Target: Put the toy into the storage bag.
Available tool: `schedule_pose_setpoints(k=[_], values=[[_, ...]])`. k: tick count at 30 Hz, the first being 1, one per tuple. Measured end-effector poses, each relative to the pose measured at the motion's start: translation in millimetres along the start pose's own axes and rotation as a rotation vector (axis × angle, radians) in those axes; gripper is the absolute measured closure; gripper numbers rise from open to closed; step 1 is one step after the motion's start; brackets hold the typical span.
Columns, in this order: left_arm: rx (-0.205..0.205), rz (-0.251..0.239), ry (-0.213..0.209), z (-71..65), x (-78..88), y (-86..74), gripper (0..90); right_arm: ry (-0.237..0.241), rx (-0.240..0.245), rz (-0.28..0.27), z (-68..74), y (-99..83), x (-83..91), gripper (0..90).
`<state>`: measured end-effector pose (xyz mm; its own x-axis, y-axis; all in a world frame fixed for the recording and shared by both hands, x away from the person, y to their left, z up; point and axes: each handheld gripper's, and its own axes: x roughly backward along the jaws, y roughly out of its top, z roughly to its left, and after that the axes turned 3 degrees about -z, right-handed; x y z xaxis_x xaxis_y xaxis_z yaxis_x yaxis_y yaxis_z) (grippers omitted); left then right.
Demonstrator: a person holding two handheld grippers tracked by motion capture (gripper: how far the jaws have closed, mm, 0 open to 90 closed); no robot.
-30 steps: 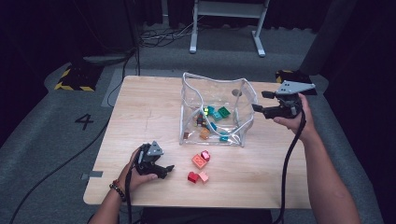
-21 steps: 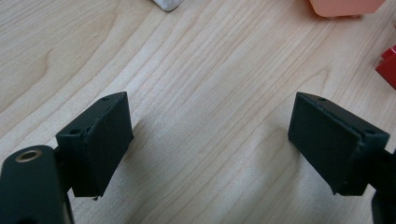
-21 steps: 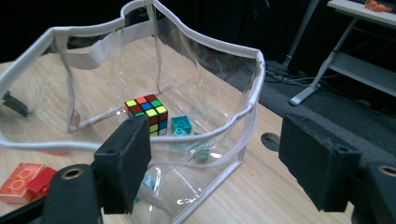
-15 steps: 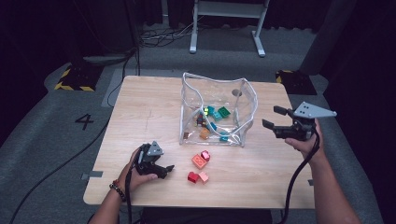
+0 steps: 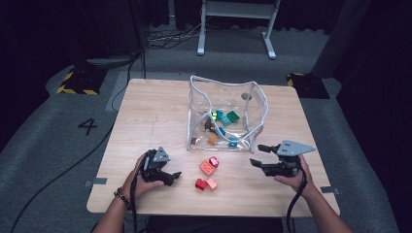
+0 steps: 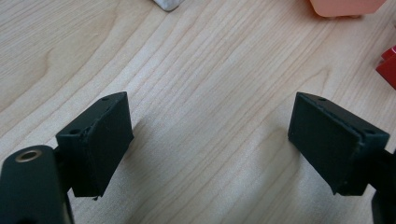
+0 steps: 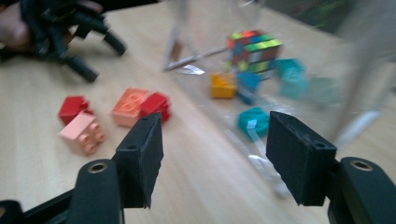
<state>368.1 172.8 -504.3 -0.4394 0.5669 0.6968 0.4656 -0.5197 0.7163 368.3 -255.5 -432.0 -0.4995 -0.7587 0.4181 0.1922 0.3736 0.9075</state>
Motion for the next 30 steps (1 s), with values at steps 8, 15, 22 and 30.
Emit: schedule_pose_setpoints(k=[8,15,22,30], values=[[0.002,-0.002,0.000,-0.1,-0.1,0.0,13.9,0.096,0.087,0.102,31.1,1.8,-58.9,40.9],[0.002,-0.002,0.000,-0.1,-0.1,0.0,13.9,0.133,0.079,0.125,42.7,10.0,-99.1,40.7],[0.000,0.000,0.000,0.0,0.0,0.0,13.9,0.132,0.035,0.129,43.2,13.8,-116.0,41.5],[0.000,0.000,0.000,0.0,0.0,0.0,13.9,0.081,0.024,0.167,41.4,6.7,-132.2,51.5]])
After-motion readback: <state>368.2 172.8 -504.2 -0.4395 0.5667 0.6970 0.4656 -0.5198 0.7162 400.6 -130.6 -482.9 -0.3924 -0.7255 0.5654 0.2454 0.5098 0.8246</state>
